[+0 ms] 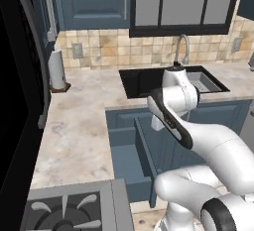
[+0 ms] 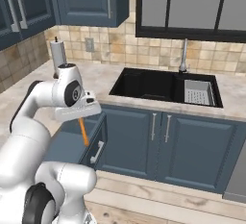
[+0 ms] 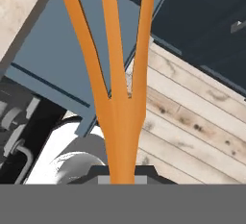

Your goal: Organize the utensils by type. Pick up the wooden spoons from the counter and place them in the open cabinet. Then pick up the metallic utensils from the counter and place them in the open drawer.

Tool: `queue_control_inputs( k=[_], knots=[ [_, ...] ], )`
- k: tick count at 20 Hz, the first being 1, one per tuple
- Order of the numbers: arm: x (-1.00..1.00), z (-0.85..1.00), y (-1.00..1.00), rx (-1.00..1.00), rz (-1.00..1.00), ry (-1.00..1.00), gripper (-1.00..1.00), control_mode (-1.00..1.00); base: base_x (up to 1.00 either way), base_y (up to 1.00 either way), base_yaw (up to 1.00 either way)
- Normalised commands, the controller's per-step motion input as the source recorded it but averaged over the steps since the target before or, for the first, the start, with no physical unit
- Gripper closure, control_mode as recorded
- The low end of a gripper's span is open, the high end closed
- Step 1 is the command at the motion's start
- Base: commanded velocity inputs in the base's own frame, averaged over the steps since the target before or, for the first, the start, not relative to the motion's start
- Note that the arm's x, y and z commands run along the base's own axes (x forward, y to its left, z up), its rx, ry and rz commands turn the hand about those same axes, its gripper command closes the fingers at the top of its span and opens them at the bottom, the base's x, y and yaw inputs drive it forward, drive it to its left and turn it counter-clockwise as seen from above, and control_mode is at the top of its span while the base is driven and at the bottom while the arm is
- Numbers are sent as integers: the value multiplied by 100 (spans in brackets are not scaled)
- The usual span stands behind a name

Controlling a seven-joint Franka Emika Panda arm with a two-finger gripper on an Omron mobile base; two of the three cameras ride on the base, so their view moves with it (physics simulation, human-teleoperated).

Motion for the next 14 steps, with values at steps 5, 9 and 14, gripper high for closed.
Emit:
queue_control_inputs(
  k=[5, 9, 14],
  knots=[
    [47, -3, 21, 5, -26, 3, 100, -100, 0, 0, 0],
    [46, -9, 25, 0, -34, 11, 100, -100, 0, 0, 0],
    [34, -29, 22, 0, -47, 8, 100, -100, 0, 0, 0]
  ],
)
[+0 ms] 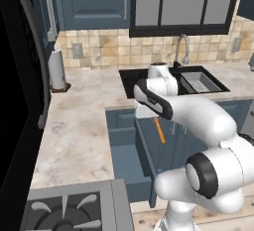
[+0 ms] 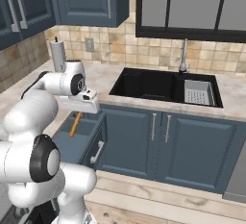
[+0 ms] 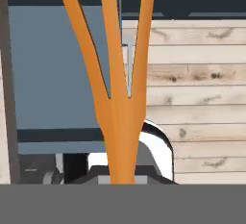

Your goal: Organize the utensils by type. Pick up the wooden spoons from the counter and place them in the open cabinet. Then pick up the metallic utensils from the counter and place them in the open drawer.

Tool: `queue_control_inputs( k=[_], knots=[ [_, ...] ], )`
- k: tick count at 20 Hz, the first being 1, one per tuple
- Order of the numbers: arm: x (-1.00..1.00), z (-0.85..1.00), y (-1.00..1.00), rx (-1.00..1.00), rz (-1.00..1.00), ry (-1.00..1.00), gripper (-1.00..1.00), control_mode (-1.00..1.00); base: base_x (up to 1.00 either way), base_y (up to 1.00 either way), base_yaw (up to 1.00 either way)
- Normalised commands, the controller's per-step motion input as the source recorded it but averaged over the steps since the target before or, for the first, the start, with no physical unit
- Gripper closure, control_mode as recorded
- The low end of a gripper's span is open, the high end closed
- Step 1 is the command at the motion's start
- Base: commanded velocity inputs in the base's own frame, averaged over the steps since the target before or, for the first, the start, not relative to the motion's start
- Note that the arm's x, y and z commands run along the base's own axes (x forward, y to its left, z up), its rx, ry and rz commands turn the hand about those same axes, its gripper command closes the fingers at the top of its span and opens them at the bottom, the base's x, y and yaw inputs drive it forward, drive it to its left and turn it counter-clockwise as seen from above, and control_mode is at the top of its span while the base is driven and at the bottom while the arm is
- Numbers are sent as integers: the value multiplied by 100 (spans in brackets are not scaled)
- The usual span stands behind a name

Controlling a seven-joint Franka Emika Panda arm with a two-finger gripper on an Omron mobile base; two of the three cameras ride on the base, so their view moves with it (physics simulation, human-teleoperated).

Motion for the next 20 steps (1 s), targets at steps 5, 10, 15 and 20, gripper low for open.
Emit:
queue_control_inputs(
  k=[5, 10, 15, 20],
  knots=[
    [48, -35, 16, 4, -51, 6, 100, -100, 0, 0, 0],
    [21, -49, 8, 3, -27, 6, 100, -100, 0, 0, 0],
    [43, -39, 5, -3, -3, 7, 100, -100, 0, 0, 0],
    [20, -30, 15, 0, 0, 7, 100, -100, 0, 0, 0]
  ],
)
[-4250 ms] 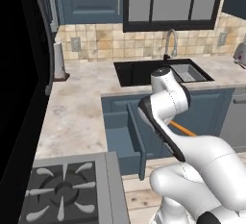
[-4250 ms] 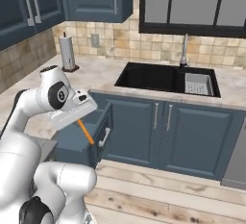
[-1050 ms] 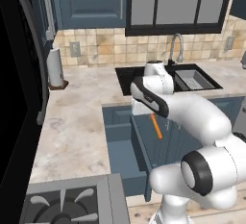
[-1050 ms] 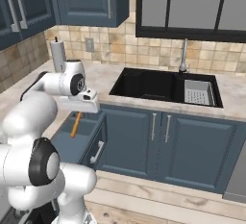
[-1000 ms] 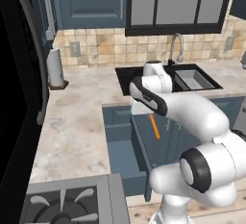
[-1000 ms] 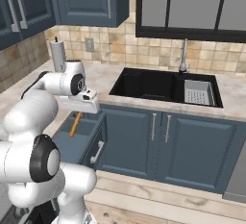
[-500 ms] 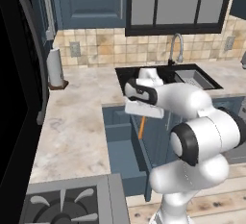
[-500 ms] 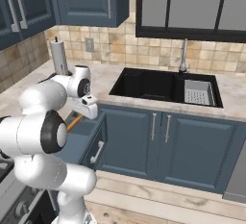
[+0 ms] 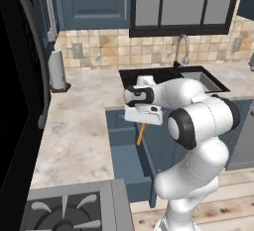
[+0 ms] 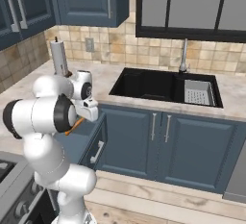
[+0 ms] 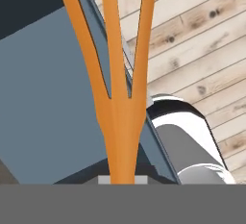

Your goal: Organize the utensils by type. Pick up the wooden spoons from the counter and place them in the open cabinet. Then pick up the metallic utensils from the counter and place them in the open drawer.

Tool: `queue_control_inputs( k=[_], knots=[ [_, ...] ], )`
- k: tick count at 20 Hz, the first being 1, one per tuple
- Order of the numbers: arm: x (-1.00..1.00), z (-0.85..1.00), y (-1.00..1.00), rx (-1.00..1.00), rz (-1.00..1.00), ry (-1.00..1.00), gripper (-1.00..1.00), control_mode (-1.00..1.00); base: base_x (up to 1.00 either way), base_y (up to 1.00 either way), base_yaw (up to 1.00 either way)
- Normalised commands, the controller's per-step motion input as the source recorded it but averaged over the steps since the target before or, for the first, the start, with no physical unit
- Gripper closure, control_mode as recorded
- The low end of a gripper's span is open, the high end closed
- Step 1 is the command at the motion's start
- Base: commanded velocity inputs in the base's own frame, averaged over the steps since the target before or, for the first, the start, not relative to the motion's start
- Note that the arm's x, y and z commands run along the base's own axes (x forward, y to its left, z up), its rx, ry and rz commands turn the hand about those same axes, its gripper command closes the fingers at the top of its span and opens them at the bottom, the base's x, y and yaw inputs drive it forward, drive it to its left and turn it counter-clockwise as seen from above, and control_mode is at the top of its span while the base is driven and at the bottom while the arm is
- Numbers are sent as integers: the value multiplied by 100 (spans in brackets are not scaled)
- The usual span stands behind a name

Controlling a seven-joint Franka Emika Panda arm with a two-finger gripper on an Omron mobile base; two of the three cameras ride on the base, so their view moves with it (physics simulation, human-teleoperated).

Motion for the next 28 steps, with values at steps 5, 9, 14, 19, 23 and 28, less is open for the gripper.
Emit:
queue_control_inputs(
  k=[5, 9, 14, 19, 23, 28],
  knots=[
    [19, -38, 10, 2, 0, 11, 100, -100, 0, 0, 0],
    [25, -40, 15, 2, -1, 6, 100, -100, 0, 0, 0],
    [21, -36, 18, 0, 0, 1, 100, -100, 0, 0, 0],
    [1, -32, 9, 5, -1, -8, 100, -100, 0, 0, 0],
    [0, -39, 0, 2, -4, -6, 100, -100, 0, 0, 0],
    [9, -36, 0, 2, -3, 0, 100, -100, 0, 0, 0]
  ],
)
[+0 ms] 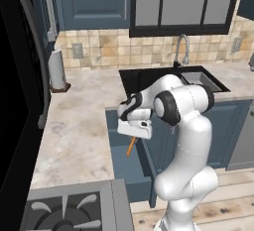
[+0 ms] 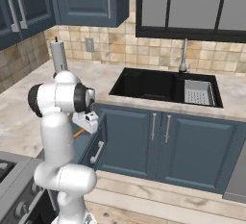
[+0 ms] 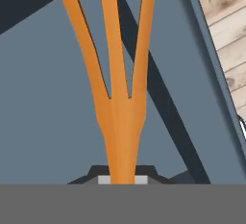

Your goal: Organize the utensils by type. Pick up the wooden spoons from the counter and place them in the open cabinet. Then pick up the metallic utensils from the counter and place them in the open drawer.

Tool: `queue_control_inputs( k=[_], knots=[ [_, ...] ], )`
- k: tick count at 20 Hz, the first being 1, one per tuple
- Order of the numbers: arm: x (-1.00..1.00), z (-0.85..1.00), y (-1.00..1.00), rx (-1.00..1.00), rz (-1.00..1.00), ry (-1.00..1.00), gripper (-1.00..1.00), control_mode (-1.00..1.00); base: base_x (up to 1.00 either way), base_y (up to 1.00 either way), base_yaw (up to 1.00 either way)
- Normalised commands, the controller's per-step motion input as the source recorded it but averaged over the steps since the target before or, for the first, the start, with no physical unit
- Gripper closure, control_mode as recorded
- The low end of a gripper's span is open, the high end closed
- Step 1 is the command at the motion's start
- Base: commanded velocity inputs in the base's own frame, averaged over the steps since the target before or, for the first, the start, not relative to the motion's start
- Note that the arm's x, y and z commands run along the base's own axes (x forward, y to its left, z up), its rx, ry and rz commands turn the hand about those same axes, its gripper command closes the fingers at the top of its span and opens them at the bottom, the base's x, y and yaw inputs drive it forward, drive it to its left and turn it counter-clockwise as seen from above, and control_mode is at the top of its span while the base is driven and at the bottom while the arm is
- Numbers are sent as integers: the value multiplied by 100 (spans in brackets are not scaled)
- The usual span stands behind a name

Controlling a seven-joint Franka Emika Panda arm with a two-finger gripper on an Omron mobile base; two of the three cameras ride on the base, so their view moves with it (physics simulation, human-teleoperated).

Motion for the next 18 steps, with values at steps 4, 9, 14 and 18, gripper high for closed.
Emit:
queue_control_inputs(
  k=[4, 9, 14, 18],
  knots=[
    [24, -21, 0, 0, -1, -3, 100, -100, 0, 0, 0],
    [2, -31, 0, 3, 0, -1, 100, -100, 0, 0, 0],
    [0, -32, 0, 0, 0, -3, 100, -100, 0, 0, 0],
    [0, -28, 0, 0, 0, -4, 100, -100, 0, 0, 0]
  ],
)
